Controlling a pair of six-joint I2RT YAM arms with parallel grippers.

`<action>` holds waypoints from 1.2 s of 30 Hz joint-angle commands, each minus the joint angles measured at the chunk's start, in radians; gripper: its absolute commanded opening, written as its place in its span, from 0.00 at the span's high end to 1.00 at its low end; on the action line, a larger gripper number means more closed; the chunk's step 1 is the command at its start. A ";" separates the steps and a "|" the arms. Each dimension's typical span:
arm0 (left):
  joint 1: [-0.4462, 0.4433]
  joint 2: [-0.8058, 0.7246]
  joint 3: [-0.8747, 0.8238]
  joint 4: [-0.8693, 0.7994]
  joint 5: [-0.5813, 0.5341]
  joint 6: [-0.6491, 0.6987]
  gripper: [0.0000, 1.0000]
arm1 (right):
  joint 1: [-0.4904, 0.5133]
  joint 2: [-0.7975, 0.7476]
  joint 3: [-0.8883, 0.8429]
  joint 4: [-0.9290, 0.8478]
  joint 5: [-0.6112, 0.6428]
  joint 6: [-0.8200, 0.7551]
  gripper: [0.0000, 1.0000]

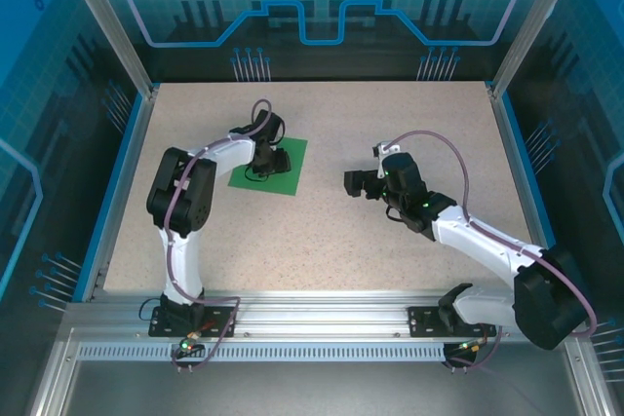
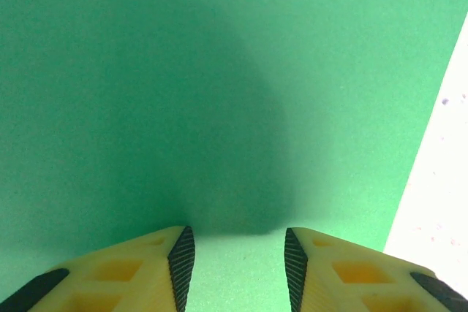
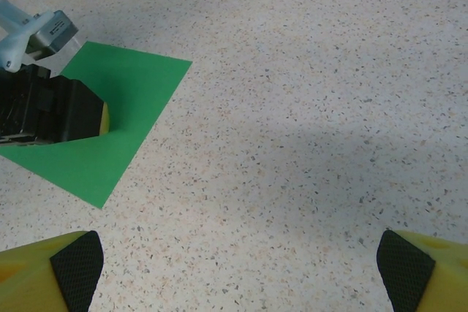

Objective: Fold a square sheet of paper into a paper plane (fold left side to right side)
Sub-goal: Move the square sheet of paper to the center of the table, then pick up the square sheet of paper from the center of the table.

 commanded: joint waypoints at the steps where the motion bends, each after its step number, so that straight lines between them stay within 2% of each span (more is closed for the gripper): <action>1: -0.044 -0.030 -0.081 -0.026 0.146 -0.085 0.59 | 0.018 -0.032 -0.010 -0.019 0.034 -0.008 0.00; 8: -0.114 -0.070 -0.158 0.026 0.291 -0.187 0.59 | 0.017 -0.048 -0.018 -0.057 0.061 -0.004 0.00; 17: -0.204 -0.043 -0.129 0.091 0.415 -0.255 0.58 | 0.016 -0.041 -0.023 -0.099 0.108 0.015 0.00; 21: -0.205 -0.106 -0.132 0.110 0.396 -0.253 0.54 | 0.016 -0.004 0.000 -0.132 0.106 0.019 0.00; 27: -0.162 -0.262 -0.174 0.057 0.268 -0.211 0.42 | 0.017 0.101 0.077 -0.168 0.073 0.021 0.00; 29: -0.123 -0.298 -0.204 0.040 0.233 -0.197 0.40 | 0.017 0.157 0.111 -0.170 0.056 0.024 0.00; 36: -0.023 -0.309 -0.288 0.035 0.245 -0.180 0.40 | 0.019 0.367 0.264 -0.191 0.001 0.047 0.00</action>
